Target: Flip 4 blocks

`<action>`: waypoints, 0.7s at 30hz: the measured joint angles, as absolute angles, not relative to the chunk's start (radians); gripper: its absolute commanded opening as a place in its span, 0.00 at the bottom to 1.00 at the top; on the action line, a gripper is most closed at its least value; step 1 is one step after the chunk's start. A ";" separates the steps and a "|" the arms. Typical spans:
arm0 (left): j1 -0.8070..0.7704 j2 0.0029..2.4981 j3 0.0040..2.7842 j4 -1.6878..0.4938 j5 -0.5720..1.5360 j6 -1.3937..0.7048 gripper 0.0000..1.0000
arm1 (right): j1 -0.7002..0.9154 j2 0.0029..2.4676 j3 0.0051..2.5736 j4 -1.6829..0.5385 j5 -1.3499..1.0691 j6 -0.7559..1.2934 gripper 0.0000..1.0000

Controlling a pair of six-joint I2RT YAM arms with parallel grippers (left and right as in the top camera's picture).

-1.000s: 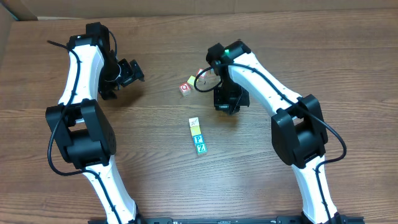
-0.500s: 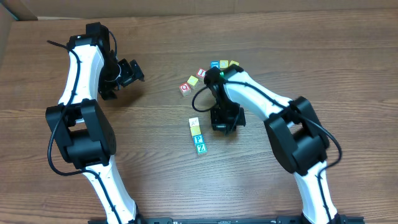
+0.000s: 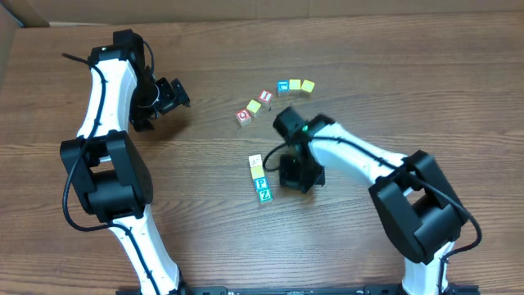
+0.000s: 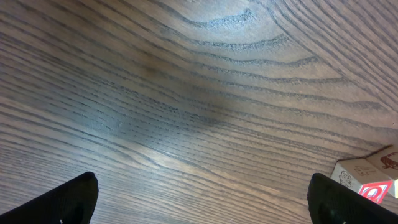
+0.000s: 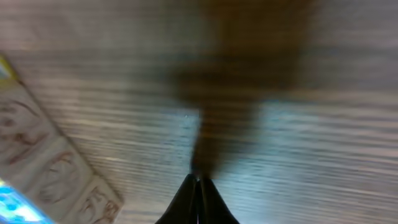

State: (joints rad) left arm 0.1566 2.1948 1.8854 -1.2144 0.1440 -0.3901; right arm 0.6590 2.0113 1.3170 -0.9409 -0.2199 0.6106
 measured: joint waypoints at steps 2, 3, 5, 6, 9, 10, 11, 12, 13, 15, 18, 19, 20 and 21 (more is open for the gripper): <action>0.157 2.195 1.885 -1.214 0.145 -0.390 1.00 | 0.686 2.009 1.311 -0.925 -0.214 0.631 0.04; 0.157 2.195 1.885 -1.214 0.144 -0.390 1.00 | 0.696 2.008 1.311 -0.915 -0.208 0.638 0.04; 0.157 2.195 1.885 -1.214 0.144 -0.390 1.00 | 0.711 2.008 1.311 -0.904 -0.202 0.650 0.04; 0.157 2.195 1.885 -1.214 0.144 -0.390 1.00 | 0.717 2.007 1.311 -0.900 -0.199 0.655 0.04; 0.157 2.195 1.885 -1.214 0.144 -0.390 1.00 | 0.722 2.007 1.311 -0.897 -0.197 0.662 0.04; 0.157 2.195 1.885 -1.214 0.144 -0.390 1.00 | 0.722 2.007 1.311 -0.897 -0.197 0.665 0.04; 0.157 2.195 1.885 -1.214 0.144 -0.390 1.00 | 0.723 2.007 1.311 -0.897 -0.195 0.666 0.04; 0.157 2.195 1.885 -1.214 0.144 -0.390 1.00 | 0.723 2.007 1.311 -0.895 -0.195 0.667 0.04; 0.157 2.195 1.885 -1.214 0.144 -0.390 1.00 | 0.725 2.007 1.311 -0.891 -0.196 0.667 0.04; 0.157 2.195 1.885 -1.214 0.144 -0.390 1.00 | 0.729 2.007 1.311 -0.880 -0.196 0.661 0.04; 0.157 2.195 1.885 -1.214 0.144 -0.390 1.00 | 0.739 2.007 1.311 -0.864 -0.204 0.654 0.04; 0.157 2.195 1.885 -1.214 0.144 -0.390 0.99 | 0.741 2.007 1.311 -0.862 -0.204 0.651 0.04; 0.157 2.195 1.885 -1.214 0.144 -0.390 1.00 | 0.743 2.007 1.310 -0.857 -0.205 0.648 0.04; 0.157 2.195 1.885 -1.214 0.144 -0.390 1.00 | 0.742 2.007 1.309 -0.853 -0.206 0.646 0.04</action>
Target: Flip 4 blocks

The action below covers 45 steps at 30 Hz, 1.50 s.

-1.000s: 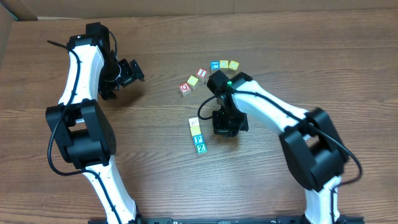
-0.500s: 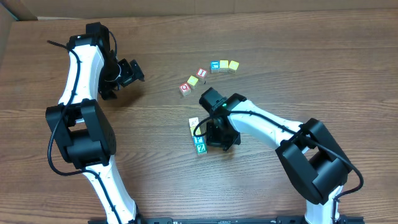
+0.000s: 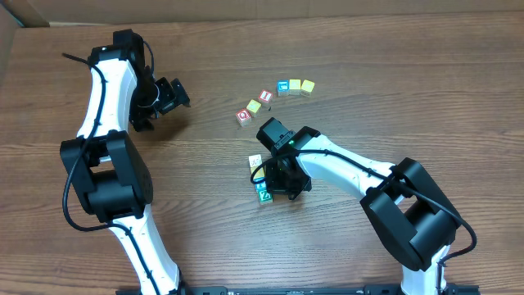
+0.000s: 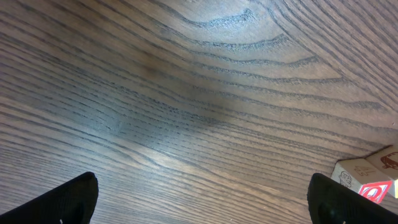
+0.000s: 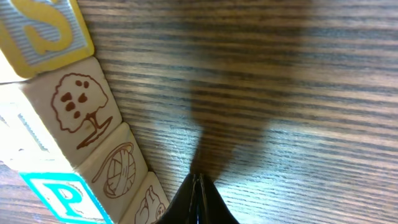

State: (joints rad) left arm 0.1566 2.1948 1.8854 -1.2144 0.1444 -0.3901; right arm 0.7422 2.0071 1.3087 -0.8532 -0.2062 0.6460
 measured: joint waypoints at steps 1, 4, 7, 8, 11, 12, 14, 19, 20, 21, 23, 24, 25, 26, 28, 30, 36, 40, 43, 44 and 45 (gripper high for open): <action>0.157 2.195 1.885 -1.214 0.144 -0.390 1.00 | 0.743 2.007 1.309 -0.851 -0.207 0.643 0.04; 0.157 2.195 1.885 -1.214 0.144 -0.390 1.00 | 0.742 2.007 1.309 -0.838 -0.207 0.637 0.04; 0.157 2.195 1.885 -1.214 0.144 -0.390 1.00 | 0.742 2.007 1.308 -0.830 -0.207 0.631 0.04; 0.157 2.195 1.885 -1.214 0.144 -0.390 1.00 | 0.743 2.007 1.308 -0.829 -0.207 0.628 0.04; 0.157 2.195 1.885 -1.214 0.144 -0.390 1.00 | 0.742 2.007 1.307 -0.818 -0.214 0.616 0.04; 0.157 2.195 1.885 -1.214 0.144 -0.390 1.00 | 0.742 2.007 1.307 -0.817 -0.214 0.611 0.04; 0.157 2.195 1.885 -1.214 0.144 -0.390 1.00 | 0.743 2.007 1.306 -0.817 -0.216 0.606 0.04; 0.157 2.195 1.885 -1.214 0.144 -0.390 1.00 | 0.747 2.007 1.305 -0.815 -0.221 0.590 0.04; 0.157 2.195 1.885 -1.214 0.144 -0.390 1.00 | 0.748 2.007 1.305 -0.815 -0.221 0.587 0.04; 0.157 2.195 1.885 -1.214 0.144 -0.390 1.00 | 0.749 2.007 1.305 -0.815 -0.222 0.582 0.04; 0.157 2.195 1.885 -1.214 0.144 -0.390 1.00 | 0.751 2.007 1.305 -0.815 -0.221 0.574 0.04; 0.157 2.195 1.885 -1.214 0.144 -0.390 1.00 | 0.754 2.007 1.305 -0.815 -0.221 0.571 0.04; 0.157 2.195 1.885 -1.214 0.144 -0.390 1.00 | 0.756 2.007 1.305 -0.815 -0.221 0.569 0.04; 0.157 2.195 1.885 -1.214 0.144 -0.390 1.00 | 0.757 2.007 1.305 -0.815 -0.221 0.567 0.04; 0.157 2.195 1.885 -1.214 0.144 -0.390 1.00 | 0.761 2.007 1.305 -0.812 -0.221 0.565 0.04; 0.157 2.195 1.885 -1.214 0.144 -0.390 1.00 | 0.761 2.007 1.305 -0.810 -0.222 0.564 0.04; 0.157 2.195 1.885 -1.214 0.144 -0.390 1.00 | 0.761 2.007 1.305 -0.808 -0.221 0.562 0.04; 0.157 2.195 1.885 -1.214 0.144 -0.390 1.00 | 0.762 2.007 1.305 -0.807 -0.221 0.562 0.04; 0.157 2.195 1.885 -1.214 0.144 -0.390 1.00 | 0.762 2.007 1.305 -0.805 -0.221 0.561 0.04; 0.157 2.195 1.885 -1.214 0.144 -0.390 1.00 | 0.763 2.007 1.305 -0.804 -0.221 0.561 0.04; 0.157 2.195 1.885 -1.214 0.144 -0.390 1.00 | 0.765 2.007 1.305 -0.803 -0.221 0.561 0.04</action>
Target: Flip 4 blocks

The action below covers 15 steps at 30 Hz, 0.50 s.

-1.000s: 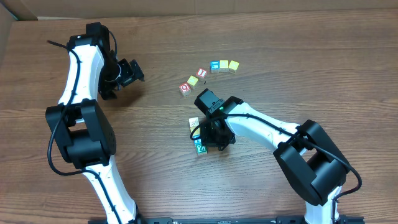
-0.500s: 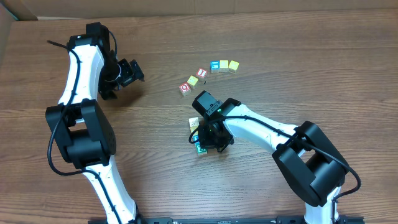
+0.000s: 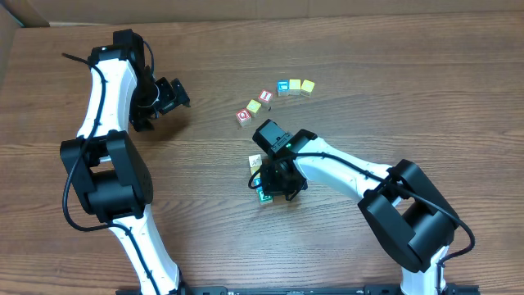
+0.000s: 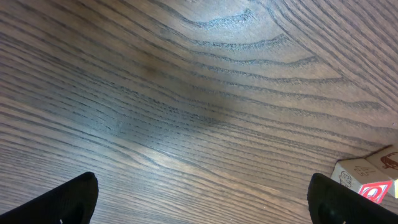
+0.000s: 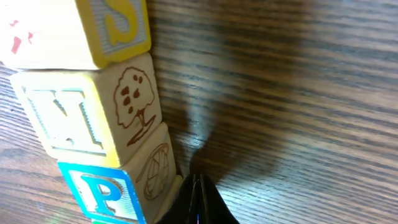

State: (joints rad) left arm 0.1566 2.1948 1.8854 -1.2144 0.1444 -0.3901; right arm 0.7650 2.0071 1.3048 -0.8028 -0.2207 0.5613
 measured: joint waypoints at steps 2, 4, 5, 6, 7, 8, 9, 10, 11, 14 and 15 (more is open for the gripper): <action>0.157 2.195 1.885 -1.214 0.144 -0.390 1.00 | 0.769 2.007 1.305 -0.802 -0.221 0.561 0.04; 0.157 2.195 1.885 -1.214 0.144 -0.390 1.00 | 0.774 2.007 1.305 -0.802 -0.221 0.561 0.04; 0.157 2.195 1.885 -1.214 0.144 -0.390 1.00 | 0.774 2.007 1.305 -0.802 -0.221 0.561 0.04; 0.157 2.195 1.885 -1.214 0.144 -0.390 1.00 | 0.774 2.007 1.305 -0.802 -0.221 0.561 0.04; 0.157 2.195 1.885 -1.214 0.144 -0.390 1.00 | 0.774 2.007 1.305 -0.802 -0.221 0.561 0.04; 0.157 2.195 1.885 -1.214 0.144 -0.390 1.00 | 0.774 2.007 1.305 -0.802 -0.221 0.561 0.04; 0.157 2.195 1.885 -1.214 0.144 -0.390 1.00 | 0.774 2.007 1.305 -0.801 -0.221 0.561 0.04; 0.157 2.195 1.885 -1.214 0.144 -0.390 1.00 | 0.774 2.007 1.305 -0.801 -0.221 0.561 0.04; 0.157 2.195 1.885 -1.214 0.144 -0.390 1.00 | 0.774 2.007 1.305 -0.801 -0.221 0.561 0.04; 0.157 2.195 1.885 -1.214 0.144 -0.390 1.00 | 0.774 2.007 1.305 -0.801 -0.219 0.561 0.04; 0.157 2.195 1.885 -1.214 0.144 -0.390 1.00 | 0.774 2.007 1.305 -0.802 -0.217 0.561 0.04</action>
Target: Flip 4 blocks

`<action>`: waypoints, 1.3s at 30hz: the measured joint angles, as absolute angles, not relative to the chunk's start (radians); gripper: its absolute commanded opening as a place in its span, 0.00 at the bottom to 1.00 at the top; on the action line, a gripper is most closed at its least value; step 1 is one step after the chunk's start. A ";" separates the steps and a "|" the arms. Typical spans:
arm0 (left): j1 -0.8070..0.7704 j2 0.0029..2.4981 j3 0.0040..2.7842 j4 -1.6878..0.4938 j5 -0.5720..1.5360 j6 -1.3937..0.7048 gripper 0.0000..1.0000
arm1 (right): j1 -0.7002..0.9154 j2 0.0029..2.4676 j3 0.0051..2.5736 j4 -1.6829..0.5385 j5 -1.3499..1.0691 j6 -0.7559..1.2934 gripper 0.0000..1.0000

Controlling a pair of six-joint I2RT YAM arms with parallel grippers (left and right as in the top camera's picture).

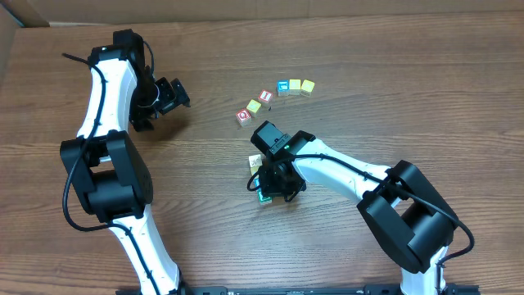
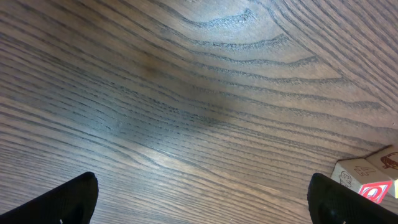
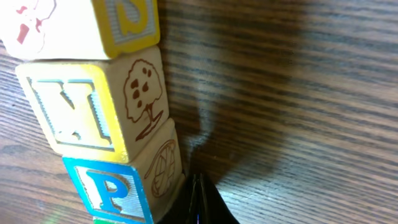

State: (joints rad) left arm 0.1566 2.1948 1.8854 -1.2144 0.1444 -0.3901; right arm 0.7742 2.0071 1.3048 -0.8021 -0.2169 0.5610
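Observation:
A row of several letter blocks (image 1: 257, 176) lies mid-table. In the right wrist view its top block (image 3: 74, 25) shows a yellow S side, the yellow-framed block (image 3: 81, 115) shows a tree on its side, and the blue P block (image 3: 109, 190) shows a leaf. My right gripper (image 3: 199, 190) is shut, its tips low on the table at the foot of the P block's right side. Whether they touch the block is not clear. My left gripper (image 2: 205, 202) is open over bare wood at the far left, its fingers (image 2: 68, 199) wide apart.
Six loose blocks lie behind the row: a red one (image 1: 243, 116), a yellow one (image 1: 254, 106), a red one (image 1: 264, 97), then a blue one (image 1: 282, 87) and two yellow ones (image 1: 300, 85). A red-faced block (image 2: 367, 177) shows by the left gripper's right finger.
My right gripper has shifted a little closer to the row of blocks, which now looms slightly larger and more tilted in its view. The left arm has not moved.
The shut right gripper first stood on the table well to the right of the row. It then came up beside the row, and later its tips were at the side of the P block. Now they sit at that block's foot. The left gripper stayed open throughout.

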 measured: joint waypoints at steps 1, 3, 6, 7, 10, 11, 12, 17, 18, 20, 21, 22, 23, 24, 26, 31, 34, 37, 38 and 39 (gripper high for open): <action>0.157 2.195 1.885 -1.214 0.144 -0.390 1.00 | 0.774 2.007 1.305 -0.802 -0.213 0.561 0.04; 0.157 2.195 1.885 -1.214 0.144 -0.390 1.00 | 0.774 2.007 1.305 -0.804 -0.205 0.561 0.04; 0.157 2.195 1.885 -1.214 0.144 -0.390 1.00 | 0.770 2.007 1.314 -0.853 -0.184 0.551 0.04; 0.157 2.195 1.885 -1.214 0.144 -0.390 0.99 | 0.766 2.007 1.327 -0.883 -0.170 0.544 0.07; 0.157 2.195 1.885 -1.214 0.144 -0.390 1.00 | 0.736 2.007 1.384 -0.931 -0.125 0.517 0.25; 0.157 2.195 1.885 -1.214 0.144 -0.390 1.00 | 0.721 2.007 1.410 -0.945 -0.110 0.514 0.31; 0.157 2.195 1.885 -1.214 0.144 -0.390 1.00 | 0.708 2.007 1.438 -0.960 -0.081 0.508 0.39; 0.157 2.195 1.885 -1.214 0.144 -0.390 1.00 | 0.611 1.999 1.566 -1.032 0.027 0.489 0.89; 0.157 2.195 1.885 -1.214 0.144 -0.390 1.00 | 0.590 1.997 1.579 -1.039 0.040 0.489 1.00; 0.157 2.195 1.885 -1.214 0.144 -0.390 1.00 | 0.543 1.994 1.592 -1.042 0.064 0.483 1.00; 0.157 2.195 1.885 -1.214 0.144 -0.390 1.00 | 0.515 1.994 1.592 -1.042 0.076 0.485 1.00; 0.157 2.195 1.885 -1.214 0.144 -0.390 1.00 | 0.492 1.994 1.592 -1.045 0.084 0.486 1.00; 0.157 2.195 1.885 -1.214 0.144 -0.390 1.00 | 0.464 1.994 1.592 -1.048 0.092 0.485 1.00; 0.157 2.195 1.885 -1.214 0.144 -0.390 1.00 | 0.441 1.994 1.592 -1.049 0.097 0.485 1.00; 0.157 2.195 1.885 -1.214 0.144 -0.390 1.00 | 0.397 1.994 1.592 -1.047 0.107 0.485 1.00; 0.157 2.195 1.885 -1.214 0.144 -0.390 1.00 | 0.320 1.994 1.592 -1.047 0.117 0.486 1.00; 0.157 2.195 1.885 -1.214 0.144 -0.390 1.00 | 0.299 1.994 1.592 -1.046 0.120 0.485 1.00; 0.157 2.195 1.885 -1.214 0.144 -0.390 1.00 | 0.284 1.994 1.592 -1.047 0.120 0.485 1.00; 0.157 2.195 1.885 -1.214 0.144 -0.390 1.00 | 0.281 1.994 1.592 -1.047 0.120 0.485 1.00; 0.157 2.195 1.885 -1.214 0.144 -0.390 1.00 | 0.280 1.994 1.592 -1.047 0.120 0.486 1.00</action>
